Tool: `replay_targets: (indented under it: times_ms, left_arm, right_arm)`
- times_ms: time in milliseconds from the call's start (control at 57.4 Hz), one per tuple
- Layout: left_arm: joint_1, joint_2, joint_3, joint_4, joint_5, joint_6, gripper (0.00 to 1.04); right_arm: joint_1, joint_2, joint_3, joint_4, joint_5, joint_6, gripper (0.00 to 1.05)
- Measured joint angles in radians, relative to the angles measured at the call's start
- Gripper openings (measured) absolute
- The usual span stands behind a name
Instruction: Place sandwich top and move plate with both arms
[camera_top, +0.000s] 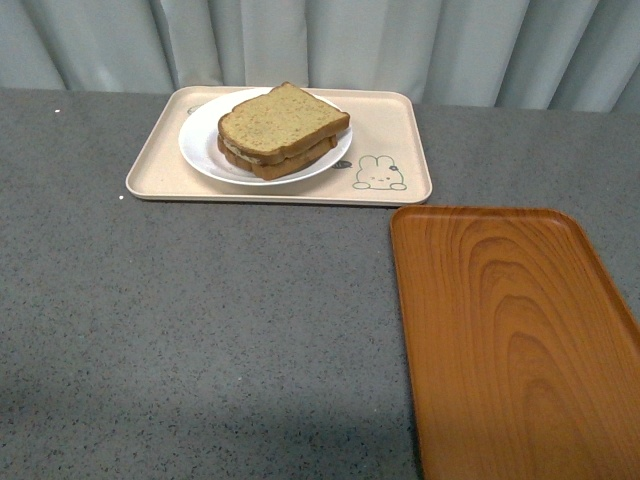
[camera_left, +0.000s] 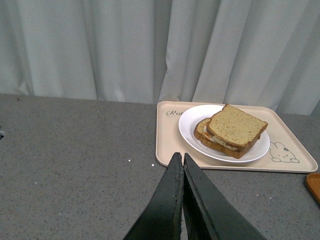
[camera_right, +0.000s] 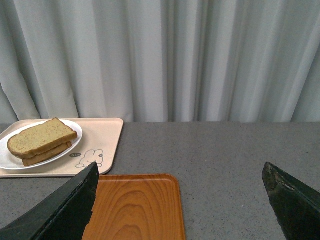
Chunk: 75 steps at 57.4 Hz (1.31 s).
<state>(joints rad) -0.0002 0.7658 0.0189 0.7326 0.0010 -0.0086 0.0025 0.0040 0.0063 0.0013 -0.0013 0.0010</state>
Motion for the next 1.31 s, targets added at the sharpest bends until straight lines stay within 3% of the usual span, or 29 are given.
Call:
replay_targets:
  times_ms: [610, 1307]
  left_arm:
    - [0.000, -0.360, -0.001, -0.327, 0.000, 0.000, 0.04]
    - [0.000, -0.610, -0.001, -0.573, 0.000, 0.000, 0.04]
  right_arm:
    - [0.000, 0.000, 0.000, 0.000, 0.000, 0.000, 0.96]
    - [0.000, 0.000, 0.000, 0.000, 0.000, 0.000, 0.96]
